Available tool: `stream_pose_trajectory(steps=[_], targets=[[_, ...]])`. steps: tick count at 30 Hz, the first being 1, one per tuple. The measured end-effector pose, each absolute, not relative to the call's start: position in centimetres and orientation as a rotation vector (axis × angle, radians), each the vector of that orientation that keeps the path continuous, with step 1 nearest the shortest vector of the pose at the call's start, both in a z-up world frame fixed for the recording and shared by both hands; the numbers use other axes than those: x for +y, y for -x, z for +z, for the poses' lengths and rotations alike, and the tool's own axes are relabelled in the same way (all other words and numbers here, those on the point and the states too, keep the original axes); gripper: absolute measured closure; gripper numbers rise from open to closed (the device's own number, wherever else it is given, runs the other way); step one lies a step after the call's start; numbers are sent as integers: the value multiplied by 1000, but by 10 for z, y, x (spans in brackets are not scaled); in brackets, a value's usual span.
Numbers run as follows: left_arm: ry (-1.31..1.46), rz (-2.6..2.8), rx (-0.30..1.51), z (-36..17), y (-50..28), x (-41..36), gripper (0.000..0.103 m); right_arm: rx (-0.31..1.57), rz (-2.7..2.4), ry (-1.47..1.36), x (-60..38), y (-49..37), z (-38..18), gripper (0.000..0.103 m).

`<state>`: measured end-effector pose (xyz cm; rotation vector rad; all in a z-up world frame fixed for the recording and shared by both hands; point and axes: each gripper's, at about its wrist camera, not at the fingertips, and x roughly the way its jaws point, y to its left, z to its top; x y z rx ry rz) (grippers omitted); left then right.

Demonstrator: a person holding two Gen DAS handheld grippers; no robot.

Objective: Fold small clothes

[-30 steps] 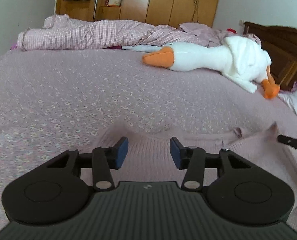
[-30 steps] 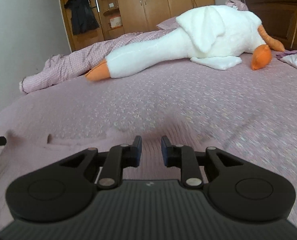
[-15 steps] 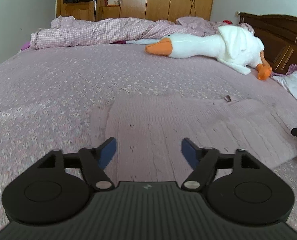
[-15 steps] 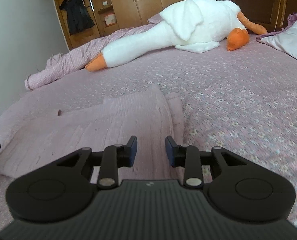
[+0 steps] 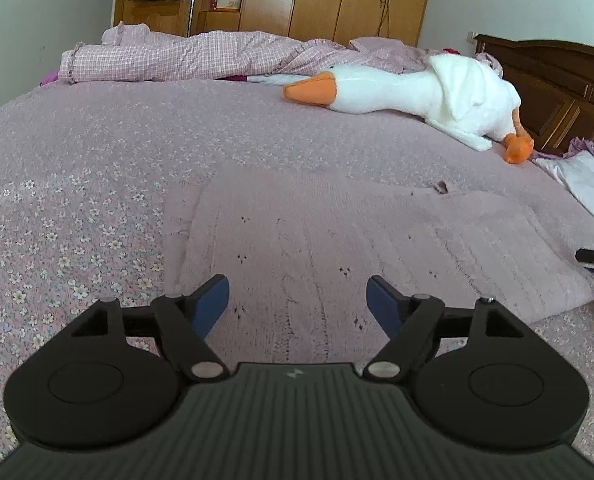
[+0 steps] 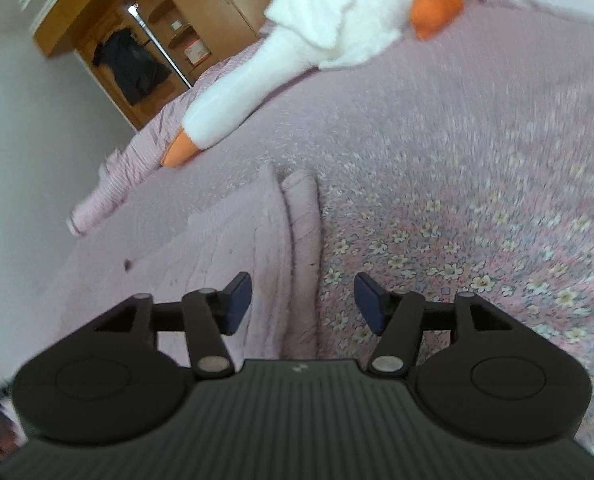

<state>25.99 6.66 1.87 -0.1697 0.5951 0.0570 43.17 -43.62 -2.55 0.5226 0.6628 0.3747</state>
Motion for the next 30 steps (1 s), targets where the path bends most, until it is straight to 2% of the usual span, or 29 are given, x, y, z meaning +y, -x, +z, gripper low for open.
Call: stream_pose_trajectory(steps=[5, 10, 22, 30], targets=[[140, 66, 596, 23, -263, 70, 22, 710, 418, -671, -446, -454, -39, 43], [142, 57, 605, 26, -275, 71, 22, 731, 483, -678, -437, -473, -43, 44], [116, 10, 654, 17, -292, 61, 22, 714, 639, -903, -452, -534, -60, 47], [136, 35, 649, 13, -297, 64, 22, 743, 683, -841, -444, -539, -54, 48]])
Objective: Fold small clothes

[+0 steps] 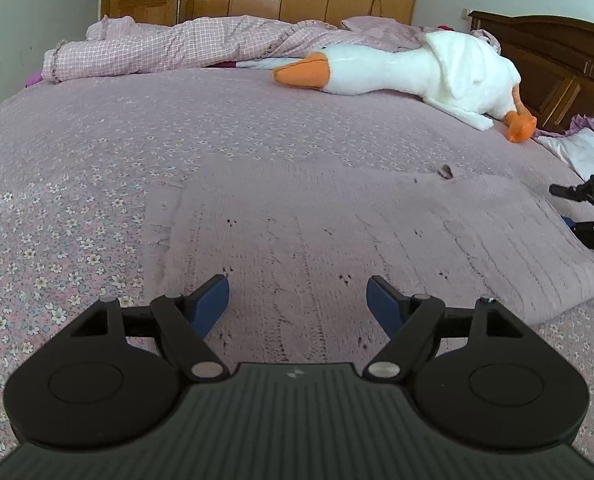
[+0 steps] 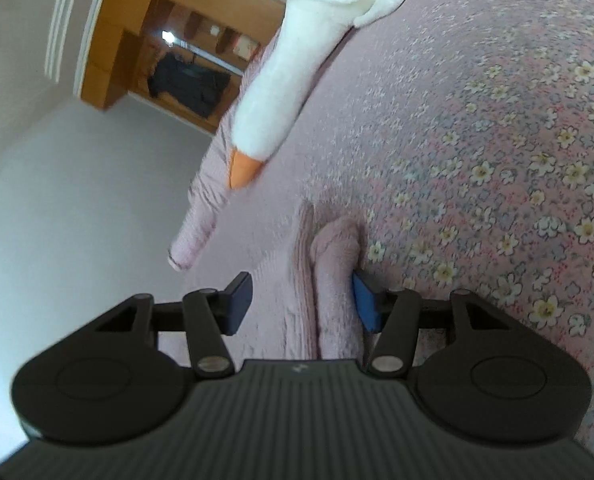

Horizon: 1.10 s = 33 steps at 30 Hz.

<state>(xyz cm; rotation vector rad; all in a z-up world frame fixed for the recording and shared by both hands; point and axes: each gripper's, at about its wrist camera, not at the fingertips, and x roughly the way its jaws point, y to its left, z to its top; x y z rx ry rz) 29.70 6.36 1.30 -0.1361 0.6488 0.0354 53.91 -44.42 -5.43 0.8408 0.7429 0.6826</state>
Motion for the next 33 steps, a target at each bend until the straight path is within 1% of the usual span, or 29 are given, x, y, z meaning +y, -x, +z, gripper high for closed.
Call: stream_pose_trajectory(steps=[6, 10, 11, 12, 13, 15, 16, 20, 23, 25, 30, 33], targets=[[134, 33, 650, 10, -300, 61, 22, 844, 751, -802, -438, -525, -48, 47], [132, 21, 639, 10, -299, 57, 22, 837, 757, -827, -428, -533, -50, 48], [130, 18, 636, 10, -298, 56, 22, 825, 756, -840, -424, -536, -51, 50], [128, 15, 635, 10, -298, 55, 22, 816, 751, -839, -421, -538, -52, 55], [126, 13, 635, 9, -298, 55, 22, 808, 736, -834, -418, -538, -53, 63], [126, 19, 636, 8, -298, 54, 22, 801, 710, -853, -422, -538, -56, 72], [128, 20, 638, 7, -298, 54, 22, 795, 707, -884, -426, -538, -59, 74], [130, 20, 638, 7, -298, 55, 22, 767, 726, -1028, -438, -537, -71, 74], [132, 16, 630, 9, -297, 55, 22, 758, 729, -1061, -440, -535, -74, 75], [138, 16, 630, 10, -296, 56, 22, 770, 711, -1049, -441, -534, -74, 84], [144, 24, 620, 11, -295, 58, 22, 790, 638, -958, -431, -530, -59, 86], [170, 38, 610, 13, -293, 60, 22, 758, 618, -914, -424, -521, -41, 86]])
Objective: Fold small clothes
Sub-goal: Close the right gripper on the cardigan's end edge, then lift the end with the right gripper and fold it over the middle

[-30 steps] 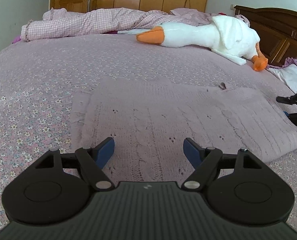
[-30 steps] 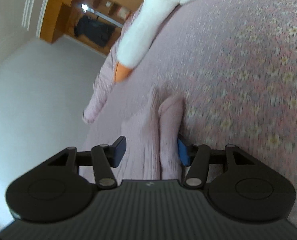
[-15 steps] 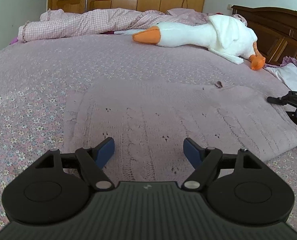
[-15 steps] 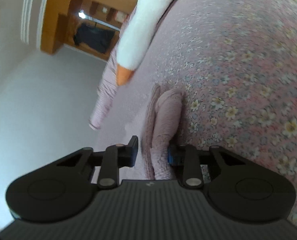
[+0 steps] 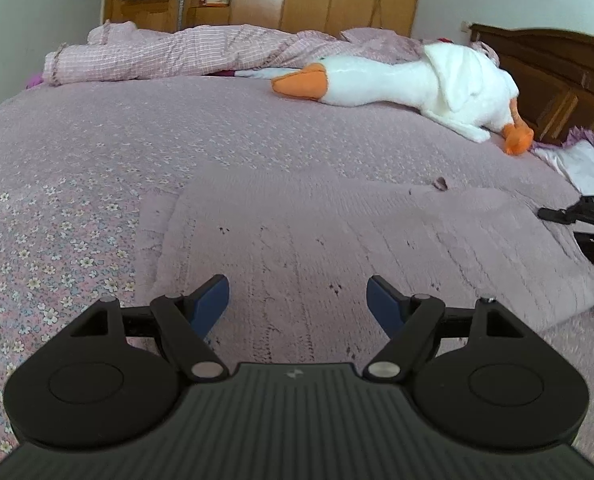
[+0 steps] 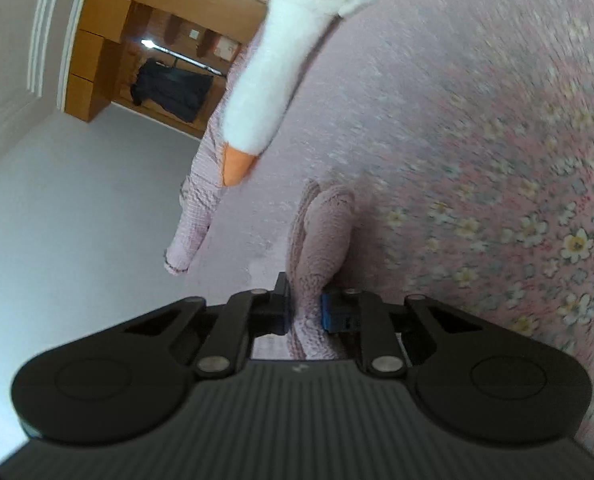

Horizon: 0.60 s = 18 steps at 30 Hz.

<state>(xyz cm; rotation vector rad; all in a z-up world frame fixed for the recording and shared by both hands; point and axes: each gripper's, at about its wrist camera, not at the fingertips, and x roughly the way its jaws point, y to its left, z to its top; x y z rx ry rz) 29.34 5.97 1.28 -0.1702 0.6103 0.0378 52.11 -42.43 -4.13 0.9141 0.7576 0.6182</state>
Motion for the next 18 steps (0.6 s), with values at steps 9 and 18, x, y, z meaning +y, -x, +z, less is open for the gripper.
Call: stream_pose_trajectory(steps=[9, 18], targets=[[196, 29, 575, 31, -289, 64, 22, 787, 510, -793, -396, -519, -14, 87], [216, 47, 566, 39, -288, 74, 22, 818, 425, -613, -359, -514, 15, 87]])
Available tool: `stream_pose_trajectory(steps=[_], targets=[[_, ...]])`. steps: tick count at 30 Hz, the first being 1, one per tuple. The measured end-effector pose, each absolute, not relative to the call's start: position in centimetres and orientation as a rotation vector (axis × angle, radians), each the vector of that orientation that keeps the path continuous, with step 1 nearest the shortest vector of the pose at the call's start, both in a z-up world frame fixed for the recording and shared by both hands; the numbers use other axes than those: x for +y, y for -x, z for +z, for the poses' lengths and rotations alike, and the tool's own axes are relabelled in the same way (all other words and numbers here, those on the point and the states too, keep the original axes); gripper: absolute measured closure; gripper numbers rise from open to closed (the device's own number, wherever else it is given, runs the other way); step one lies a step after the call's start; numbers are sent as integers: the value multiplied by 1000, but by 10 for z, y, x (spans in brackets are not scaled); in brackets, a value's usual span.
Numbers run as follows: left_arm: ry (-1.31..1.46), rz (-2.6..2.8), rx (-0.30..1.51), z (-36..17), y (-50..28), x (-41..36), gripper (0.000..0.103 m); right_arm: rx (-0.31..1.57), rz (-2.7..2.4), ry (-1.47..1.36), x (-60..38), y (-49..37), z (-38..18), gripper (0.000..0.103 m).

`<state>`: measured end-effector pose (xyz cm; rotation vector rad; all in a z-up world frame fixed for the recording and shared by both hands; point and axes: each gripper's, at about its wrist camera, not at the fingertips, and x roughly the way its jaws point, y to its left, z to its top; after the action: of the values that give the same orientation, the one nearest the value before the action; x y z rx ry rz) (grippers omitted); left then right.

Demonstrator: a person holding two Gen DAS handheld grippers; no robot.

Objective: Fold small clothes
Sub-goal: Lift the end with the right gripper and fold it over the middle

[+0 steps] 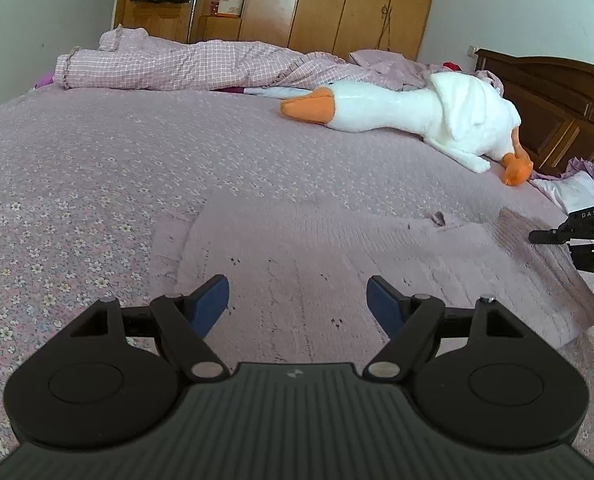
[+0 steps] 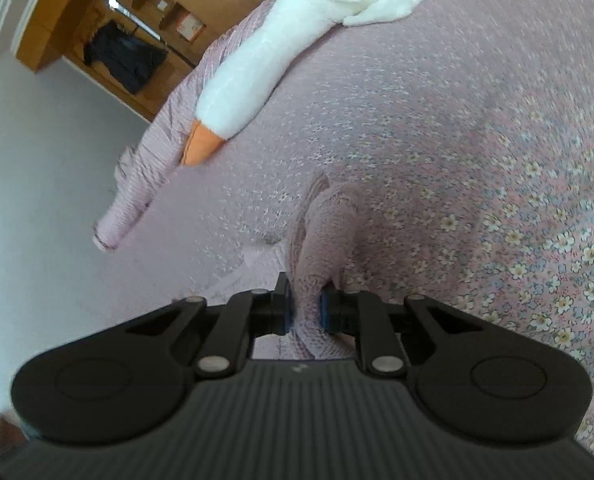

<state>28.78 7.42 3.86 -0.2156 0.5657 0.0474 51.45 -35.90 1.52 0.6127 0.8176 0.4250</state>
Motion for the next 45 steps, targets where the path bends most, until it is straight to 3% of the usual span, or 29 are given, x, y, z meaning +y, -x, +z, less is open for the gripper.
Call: stream_pose_trajectory(steps=[13, 17, 29, 39, 45], targets=[[192, 48, 545, 47, -284, 78, 21, 798, 370, -366, -307, -500, 58, 87], [198, 55, 539, 48, -280, 85, 15, 786, 370, -323, -287, -494, 71, 87], [141, 99, 497, 43, -260, 117, 12, 787, 352, -191, -209, -480, 105, 87], [137, 164, 479, 49, -255, 143, 8, 790, 403, -83, -120, -466, 114, 87], [263, 175, 558, 35, -262, 177, 6, 772, 496, -38, -68, -454, 112, 87]])
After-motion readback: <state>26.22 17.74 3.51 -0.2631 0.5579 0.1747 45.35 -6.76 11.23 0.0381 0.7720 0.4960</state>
